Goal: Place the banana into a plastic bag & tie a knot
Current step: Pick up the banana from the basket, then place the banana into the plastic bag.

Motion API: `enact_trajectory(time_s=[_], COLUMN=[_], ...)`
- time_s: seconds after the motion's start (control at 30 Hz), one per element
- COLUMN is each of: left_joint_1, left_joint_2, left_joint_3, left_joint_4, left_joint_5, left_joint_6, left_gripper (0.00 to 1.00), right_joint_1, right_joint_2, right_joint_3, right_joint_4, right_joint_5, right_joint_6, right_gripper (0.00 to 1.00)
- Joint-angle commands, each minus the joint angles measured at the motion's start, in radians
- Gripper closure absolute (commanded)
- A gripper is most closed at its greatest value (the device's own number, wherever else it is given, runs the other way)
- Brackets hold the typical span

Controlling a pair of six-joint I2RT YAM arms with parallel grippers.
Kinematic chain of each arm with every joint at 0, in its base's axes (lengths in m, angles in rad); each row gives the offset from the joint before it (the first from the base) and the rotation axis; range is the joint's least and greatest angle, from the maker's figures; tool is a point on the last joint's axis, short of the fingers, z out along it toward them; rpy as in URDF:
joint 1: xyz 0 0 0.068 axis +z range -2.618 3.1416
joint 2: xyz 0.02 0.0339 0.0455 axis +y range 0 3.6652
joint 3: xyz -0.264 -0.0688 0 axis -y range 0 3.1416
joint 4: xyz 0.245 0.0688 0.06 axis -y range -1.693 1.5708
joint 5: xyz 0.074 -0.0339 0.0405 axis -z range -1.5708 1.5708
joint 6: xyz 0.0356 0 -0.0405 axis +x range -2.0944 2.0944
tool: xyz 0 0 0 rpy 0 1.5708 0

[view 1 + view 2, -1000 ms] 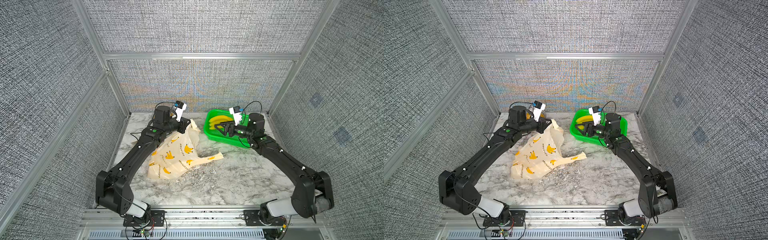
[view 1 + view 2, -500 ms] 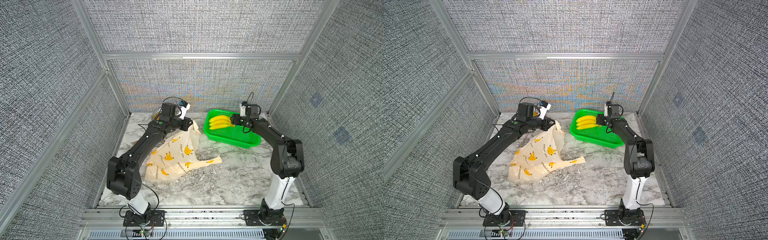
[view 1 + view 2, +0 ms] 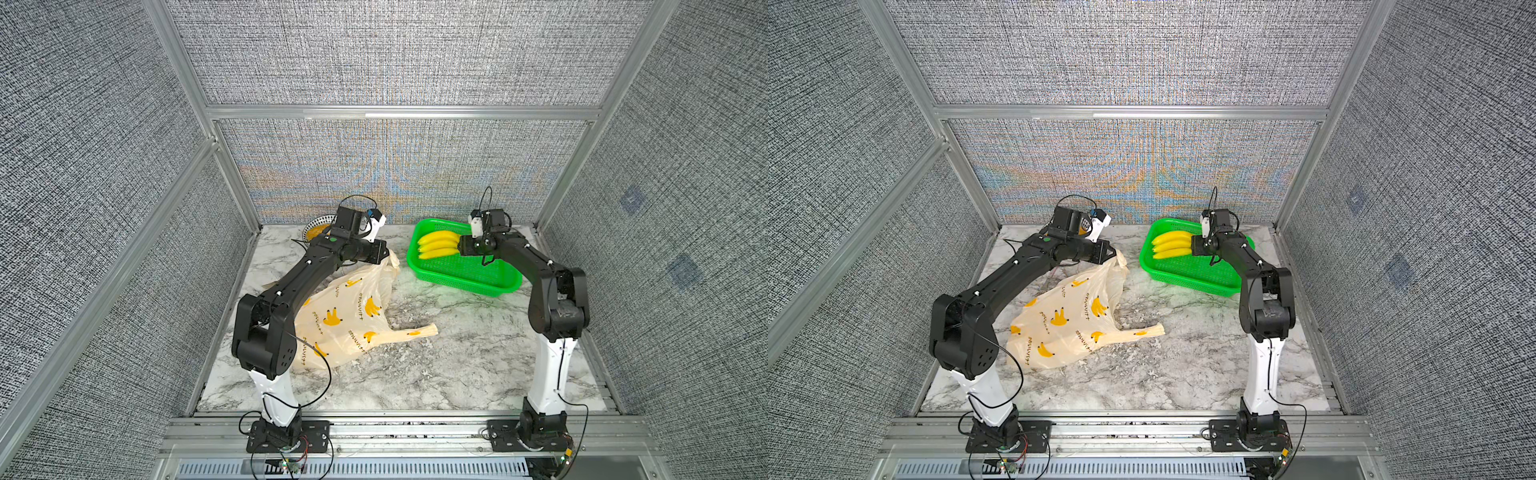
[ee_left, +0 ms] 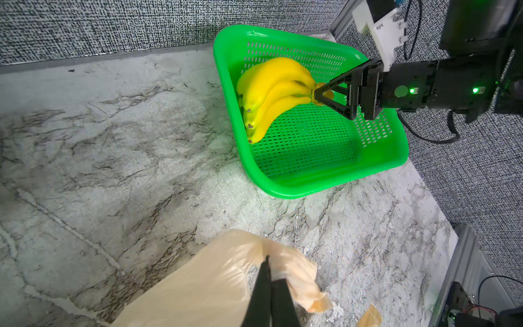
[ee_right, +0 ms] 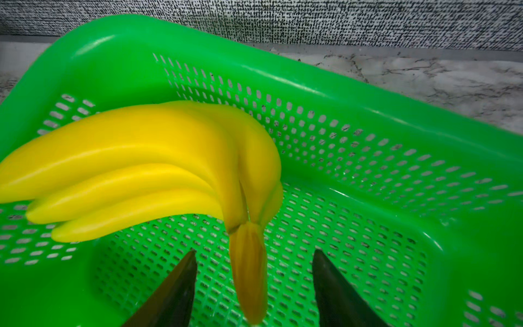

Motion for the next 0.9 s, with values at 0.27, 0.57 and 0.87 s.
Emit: enact_trajectory(time_s=[0.27,0.57,0.87], left_joint_1=[-0.010,-0.015,-0.015], left_joint_2=[0.009,-0.030,-0.083], left_joint_3=[0.032,0.008,-0.027], left_joint_4=[-0.031,-0.032,0.003], left_joint_5=[-0.003,-0.033,-0.099], left_joint_6=[-0.016,-0.023,-0.073], left_gripper=[1.00,1.00,1.00], right_joint_1=[0.032,0.036,0.162], right_joint_2=[0.088,-0.121,-0.558], right_joint_3=[0.110,-0.031,-0.395], right_joint_4=[-0.017,0.000,-0.005], right_joint_5=[0.053,0.206,0.190], right_joint_6=[-0.020,0.042,0.079], right_gripper=[0.69,1.00,1.00])
